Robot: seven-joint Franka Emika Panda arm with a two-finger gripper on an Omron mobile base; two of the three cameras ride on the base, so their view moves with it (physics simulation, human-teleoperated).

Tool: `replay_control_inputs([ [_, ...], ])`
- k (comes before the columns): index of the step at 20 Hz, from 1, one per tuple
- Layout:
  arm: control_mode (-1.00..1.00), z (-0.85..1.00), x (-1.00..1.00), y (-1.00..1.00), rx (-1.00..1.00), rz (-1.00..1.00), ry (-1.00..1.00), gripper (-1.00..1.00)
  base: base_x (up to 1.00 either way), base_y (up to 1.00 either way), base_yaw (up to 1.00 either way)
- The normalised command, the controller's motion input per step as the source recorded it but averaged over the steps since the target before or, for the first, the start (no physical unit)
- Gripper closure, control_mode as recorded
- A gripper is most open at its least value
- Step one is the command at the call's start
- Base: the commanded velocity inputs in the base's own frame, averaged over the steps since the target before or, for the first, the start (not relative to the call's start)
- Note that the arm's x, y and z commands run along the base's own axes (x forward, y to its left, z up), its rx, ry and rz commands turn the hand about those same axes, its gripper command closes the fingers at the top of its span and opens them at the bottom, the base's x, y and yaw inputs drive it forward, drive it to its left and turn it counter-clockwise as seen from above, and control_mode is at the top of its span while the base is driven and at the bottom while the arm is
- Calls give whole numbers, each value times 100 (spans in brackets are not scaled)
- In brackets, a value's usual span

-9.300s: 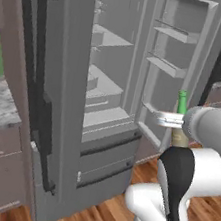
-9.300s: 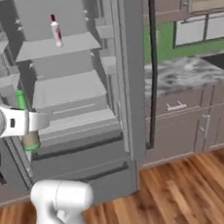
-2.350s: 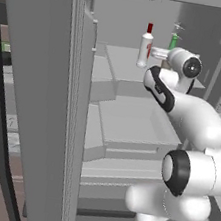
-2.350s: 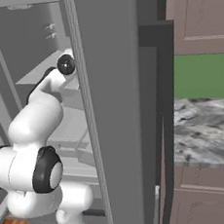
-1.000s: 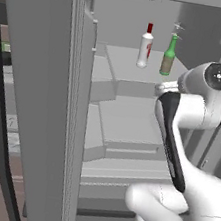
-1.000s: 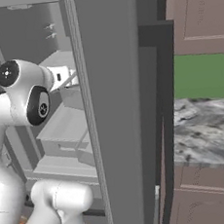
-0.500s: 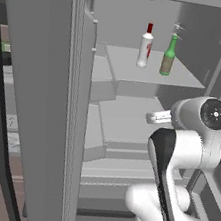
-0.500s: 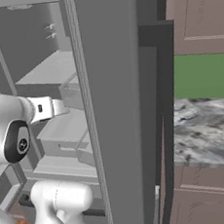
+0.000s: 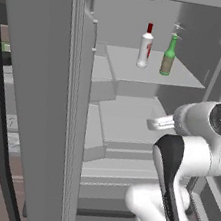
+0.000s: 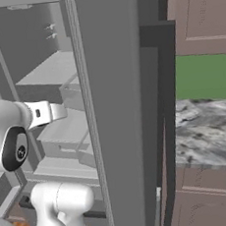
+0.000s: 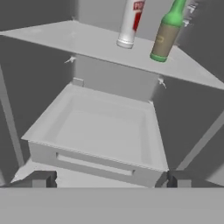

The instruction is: Place the beer and liquor on the top shelf of the fridge to keep them out of children's reach, and place the peach on lower shelves for easy access.

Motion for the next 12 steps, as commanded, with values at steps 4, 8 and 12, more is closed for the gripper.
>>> replay_control_inputs([
  [4,-100,0,-6,0,0,8,8,-100,0,0,0],
  [8,100,0,-7,0,0,7,7,-100,-7,0,3],
  [12,100,0,0,0,0,0,0,-100,-59,0,21],
])
